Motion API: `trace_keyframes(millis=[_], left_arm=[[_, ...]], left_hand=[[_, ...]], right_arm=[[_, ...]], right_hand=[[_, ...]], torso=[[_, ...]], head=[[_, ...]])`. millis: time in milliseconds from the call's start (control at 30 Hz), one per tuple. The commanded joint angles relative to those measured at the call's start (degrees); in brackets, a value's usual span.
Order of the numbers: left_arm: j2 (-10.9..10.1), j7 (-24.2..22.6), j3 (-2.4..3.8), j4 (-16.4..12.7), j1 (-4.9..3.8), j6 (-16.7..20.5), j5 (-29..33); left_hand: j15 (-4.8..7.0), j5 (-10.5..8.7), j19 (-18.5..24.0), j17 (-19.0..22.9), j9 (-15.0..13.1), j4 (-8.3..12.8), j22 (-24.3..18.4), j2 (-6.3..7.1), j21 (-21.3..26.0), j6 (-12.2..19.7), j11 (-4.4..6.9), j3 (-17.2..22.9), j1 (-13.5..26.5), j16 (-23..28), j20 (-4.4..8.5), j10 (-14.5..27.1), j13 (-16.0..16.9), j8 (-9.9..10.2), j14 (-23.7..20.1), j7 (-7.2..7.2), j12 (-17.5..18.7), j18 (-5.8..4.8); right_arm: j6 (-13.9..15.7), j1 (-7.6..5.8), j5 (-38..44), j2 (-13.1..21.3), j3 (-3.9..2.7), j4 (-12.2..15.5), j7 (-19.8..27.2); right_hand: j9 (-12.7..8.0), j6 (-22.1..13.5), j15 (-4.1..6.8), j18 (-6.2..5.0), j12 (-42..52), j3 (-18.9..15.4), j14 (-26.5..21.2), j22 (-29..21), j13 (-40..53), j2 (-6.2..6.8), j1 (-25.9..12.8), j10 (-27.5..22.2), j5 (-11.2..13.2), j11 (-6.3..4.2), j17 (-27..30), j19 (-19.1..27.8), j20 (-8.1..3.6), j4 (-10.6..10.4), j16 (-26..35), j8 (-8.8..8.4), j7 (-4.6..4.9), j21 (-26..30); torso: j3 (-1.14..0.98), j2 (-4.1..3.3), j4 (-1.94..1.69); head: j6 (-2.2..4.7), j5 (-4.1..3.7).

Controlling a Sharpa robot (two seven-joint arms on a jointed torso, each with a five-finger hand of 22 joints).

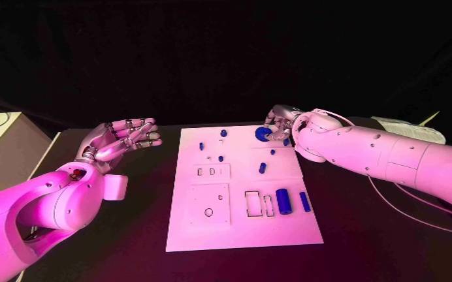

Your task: Assemble the parts on the task board

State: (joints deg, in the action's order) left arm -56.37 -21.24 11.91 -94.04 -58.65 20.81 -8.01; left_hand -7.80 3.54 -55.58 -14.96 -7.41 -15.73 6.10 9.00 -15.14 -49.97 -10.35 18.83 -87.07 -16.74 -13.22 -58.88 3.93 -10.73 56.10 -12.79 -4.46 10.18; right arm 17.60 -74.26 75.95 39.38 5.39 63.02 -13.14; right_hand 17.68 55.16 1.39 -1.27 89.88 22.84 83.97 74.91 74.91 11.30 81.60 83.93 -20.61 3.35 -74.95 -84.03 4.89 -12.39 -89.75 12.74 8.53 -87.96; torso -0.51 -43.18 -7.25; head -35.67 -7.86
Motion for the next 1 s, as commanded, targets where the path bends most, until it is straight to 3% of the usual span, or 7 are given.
trace_keyframes(millis=[33, 233, 533, 733, 1000], left_arm=[[0.1, -0.3, 0.05, 0.0, -0.01, -0.8, -0.1], [0.1, -0.3, 0.05, 0.0, 0.01, -0.8, -0.1], [0.1, -0.3, 0.05, -0.1, 0.04, -0.8, -0.1], [0.1, -0.3, 0.05, -0.2, 0.05, -0.8, -0.1], [0.1, -0.3, 0.05, -0.3, 0.05, -0.9, -0.1]], left_hand=[[0.05, -0.25, 0.1, -0.1, 0.1, 0.1, -0.1, 0.53, -0.2, 0.2, -0.14, 0.4, 0.0, -0.2, -0.17, -0.3, 0.0, 0.3, -0.5, -0.93, 0.3, 0.26], [0.05, -0.25, 0.1, -0.1, 0.1, 0.1, -0.1, 0.53, -0.2, 0.2, -0.14, 0.4, 0.0, -0.2, -0.17, -0.3, 0.0, 0.3, -0.5, -0.93, 0.3, 0.26], [0.05, -0.25, 0.1, -0.1, 0.1, 0.1, -0.1, 0.53, -0.2, 0.2, -0.14, 0.4, 0.0, -0.2, -0.17, -0.3, 0.0, 0.3, -0.5, -0.93, 0.3, 0.26], [0.05, -0.25, 0.1, -0.1, 0.1, 0.1, -0.1, 0.53, -0.2, 0.2, -0.14, 0.4, 0.0, -0.2, -0.17, -0.3, 0.0, 0.3, -0.5, -0.93, 0.3, 0.26], [0.05, -0.24, 0.1, -0.1, 0.1, 0.1, -0.1, 0.53, -0.2, 0.2, -0.14, 0.5, -0.1, -0.2, -0.17, -0.3, 0.0, 0.3, -0.6, -0.93, 0.3, 0.27]], right_arm=[[3.8, 0.16, 1.9, 0.1, 0.05, 0.8, 1.0], [9.4, 0.20, 5.5, 0.8, 0.04, 5.1, 1.1], [11.8, 0.33, 9.3, 0.0, 0.03, 10.9, 0.4], [11.5, 0.78, 10.8, -2.4, 0.19, 11.2, -0.5], [11.3, 1.82, 13.4, -5.9, 0.47, 10.0, -3.1]], right_hand=[[0.4, 2.0, 0.34, 0.57, 0.1, 0.6, 6.0, 12.5, 15.1, 0.22, -0.9, 6.1, -0.8, -0.42, -14.8, -4.8, -0.55, 0.2, -0.2, 1.32, -1.16, -0.2], [0.5, 2.6, 0.64, 0.60, 0.1, 1.4, 6.0, 12.6, 15.1, 1.76, -1.6, 6.1, -1.0, -0.69, -15.0, -4.8, -0.85, 1.0, -0.2, 1.86, -1.45, -0.3], [0.5, 2.7, 0.75, 0.62, 0.1, 1.4, 6.0, 12.7, 15.1, 2.51, -2.5, 6.1, -0.4, -0.73, -15.1, -4.9, -0.98, 1.1, -0.2, 2.01, -1.50, -0.3], [0.5, 2.7, 0.78, 0.62, 0.1, 1.4, 6.0, 12.7, 15.1, 2.71, -2.8, 6.1, 0.0, -0.76, -15.1, -4.9, -1.02, 1.1, -0.2, 2.06, -1.54, -0.3], [0.4, 2.6, 0.78, 0.62, 0.1, 1.4, 6.0, 12.7, 15.1, 2.78, -3.0, 6.1, 0.2, -0.79, -15.1, -4.9, -1.04, 1.1, -0.2, 2.03, -1.55, -0.3]], torso=[[0.05, 0.09, -0.06], [0.05, 0.07, -0.04], [0.06, 0.02, -0.11], [0.08, -0.01, 0.01], [0.13, 0.00, -0.29]], head=[[0.06, 0.01], [0.16, 0.09], [0.21, 0.09], [0.22, 0.24], [0.07, 0.16]])
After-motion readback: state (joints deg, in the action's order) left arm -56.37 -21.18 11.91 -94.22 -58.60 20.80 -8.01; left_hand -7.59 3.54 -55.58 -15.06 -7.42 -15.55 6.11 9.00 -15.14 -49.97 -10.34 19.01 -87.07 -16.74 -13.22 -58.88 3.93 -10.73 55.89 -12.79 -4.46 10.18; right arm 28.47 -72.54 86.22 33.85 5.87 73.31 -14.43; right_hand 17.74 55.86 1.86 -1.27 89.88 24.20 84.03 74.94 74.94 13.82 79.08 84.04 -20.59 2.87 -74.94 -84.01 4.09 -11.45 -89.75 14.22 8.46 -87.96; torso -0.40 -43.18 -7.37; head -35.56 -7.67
